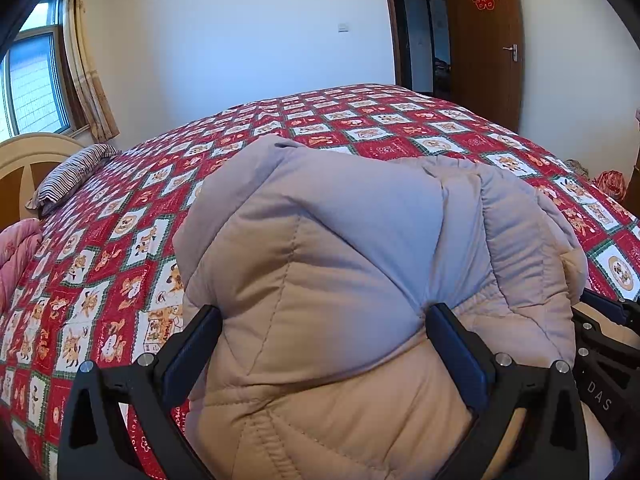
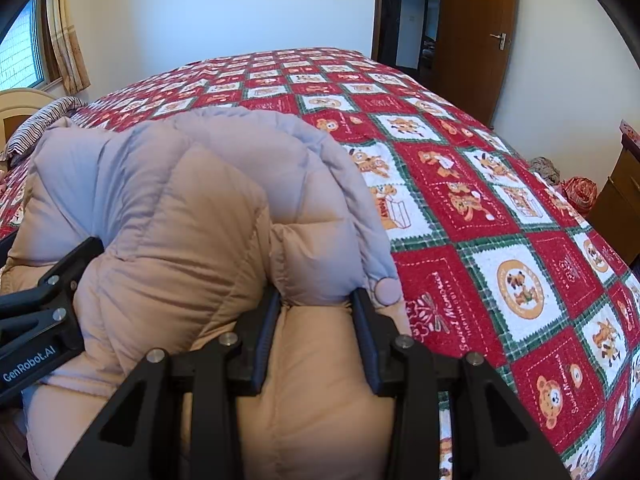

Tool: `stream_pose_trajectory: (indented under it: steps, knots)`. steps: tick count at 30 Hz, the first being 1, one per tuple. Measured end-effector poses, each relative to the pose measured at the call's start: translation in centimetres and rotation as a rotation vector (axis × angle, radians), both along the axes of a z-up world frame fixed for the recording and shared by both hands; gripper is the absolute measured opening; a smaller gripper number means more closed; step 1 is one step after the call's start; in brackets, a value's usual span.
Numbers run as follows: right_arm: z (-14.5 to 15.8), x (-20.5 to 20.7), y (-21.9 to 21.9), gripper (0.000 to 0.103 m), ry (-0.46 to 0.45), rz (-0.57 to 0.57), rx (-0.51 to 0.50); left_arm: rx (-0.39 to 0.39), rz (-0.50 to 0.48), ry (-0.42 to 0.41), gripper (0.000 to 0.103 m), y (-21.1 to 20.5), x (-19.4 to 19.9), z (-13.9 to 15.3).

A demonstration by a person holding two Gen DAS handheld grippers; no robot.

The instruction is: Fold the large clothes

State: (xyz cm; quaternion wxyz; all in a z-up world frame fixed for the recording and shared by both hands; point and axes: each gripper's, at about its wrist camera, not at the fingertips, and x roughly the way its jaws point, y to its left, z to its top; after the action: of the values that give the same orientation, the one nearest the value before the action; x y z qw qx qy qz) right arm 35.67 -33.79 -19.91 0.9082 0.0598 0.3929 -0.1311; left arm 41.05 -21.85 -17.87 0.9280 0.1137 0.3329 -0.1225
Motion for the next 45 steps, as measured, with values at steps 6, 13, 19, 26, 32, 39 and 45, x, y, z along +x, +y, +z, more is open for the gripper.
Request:
stream_pose_trajectory:
  steps: [6,13,19,26,32,39,45]
  knots:
    - [-0.1,0.4,-0.1,0.041,0.017,0.002,0.000,0.014,0.002,0.006,0.102,-0.2,0.2,-0.2]
    - [-0.4,0.7,-0.4,0.041,0.021,0.004,0.015,0.028,0.005,0.004,0.102,-0.4,0.4,-0.5]
    - [-0.6,0.8,-0.7,0.042,0.012,0.009,0.038,0.032,0.010,-0.003,0.102,-0.6,0.6,-0.8]
    - [-0.8,0.1,-1.2,0.042,-0.032,0.008,0.078,0.008,0.003,0.004,0.102,-0.2,0.4,-0.3]
    - [-0.6,-0.3,-1.2,0.042,-0.046,0.026,0.074,-0.063,0.044,-0.053,0.102,5.0,-2.7,3.1]
    - [1.1,-3.3,-2.6,0.090,-0.130,-0.049,-0.009,-0.246,0.011,0.128,0.102,10.6,-2.6,0.3]
    - [0.0,-2.4,-3.5,0.079,-0.054,0.020,0.125,-0.210,-0.002,0.138,0.102,8.6,-2.5,-1.0]
